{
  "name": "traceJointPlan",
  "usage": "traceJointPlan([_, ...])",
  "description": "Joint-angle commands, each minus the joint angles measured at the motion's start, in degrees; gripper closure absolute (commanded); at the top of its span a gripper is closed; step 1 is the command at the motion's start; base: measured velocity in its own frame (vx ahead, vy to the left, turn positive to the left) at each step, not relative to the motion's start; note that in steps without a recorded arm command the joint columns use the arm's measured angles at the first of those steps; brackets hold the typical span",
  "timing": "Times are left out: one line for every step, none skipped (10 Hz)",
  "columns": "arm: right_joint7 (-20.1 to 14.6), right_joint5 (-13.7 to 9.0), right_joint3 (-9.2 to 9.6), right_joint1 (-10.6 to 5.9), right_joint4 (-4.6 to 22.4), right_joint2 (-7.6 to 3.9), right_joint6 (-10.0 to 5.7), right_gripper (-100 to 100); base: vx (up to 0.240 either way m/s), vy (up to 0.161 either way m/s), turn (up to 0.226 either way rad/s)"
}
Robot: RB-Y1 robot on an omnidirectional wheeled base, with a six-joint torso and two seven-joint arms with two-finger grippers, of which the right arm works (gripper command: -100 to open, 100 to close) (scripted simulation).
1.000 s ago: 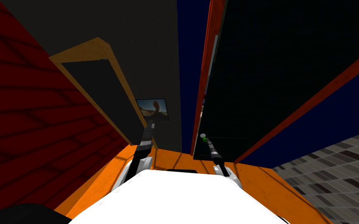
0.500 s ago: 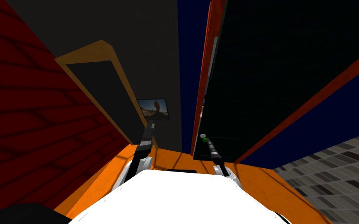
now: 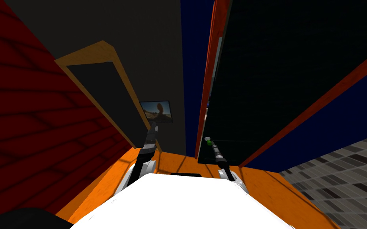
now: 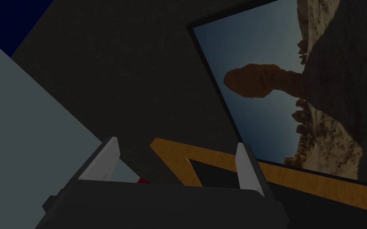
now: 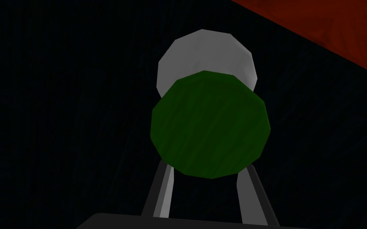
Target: Pull the door open
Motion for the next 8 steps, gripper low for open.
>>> traceJointPlan([0.0,0.5,1.28,-0.87,1.9,1.28,-1.12,100,0.003,0.013,-0.002])
traceJointPlan([0.0,0.5,1.28,-0.87,1.9,1.28,-1.12,100,-0.002,0.001,-0.018])
traceJointPlan([0.0,0.5,1.28,-0.87,1.5,1.28,-1.12,100,-0.006,-0.006,-0.003])
traceJointPlan([-1.9,-0.7,0.18,-0.12,-0.2,-0.03,0.46,100,-0.027,-0.032,0.039])
traceJointPlan([-3.1,-1.3,0.29,-0.06,-0.2,-0.08,0.47,100,-0.043,-0.044,0.099])
traceJointPlan([-4.3,-1.8,0.4,0.01,-0.3,-0.13,0.49,100,-0.047,-0.028,0.091])
traceJointPlan([-5.6,-2.3,0.51,0.07,-0.3,-0.18,0.5,100,-0.037,-0.016,0.084])
traceJointPlan([-7.3,-3.0,0.67,0.16,-0.3,-0.25,0.53,100,-0.045,-0.021,0.117])
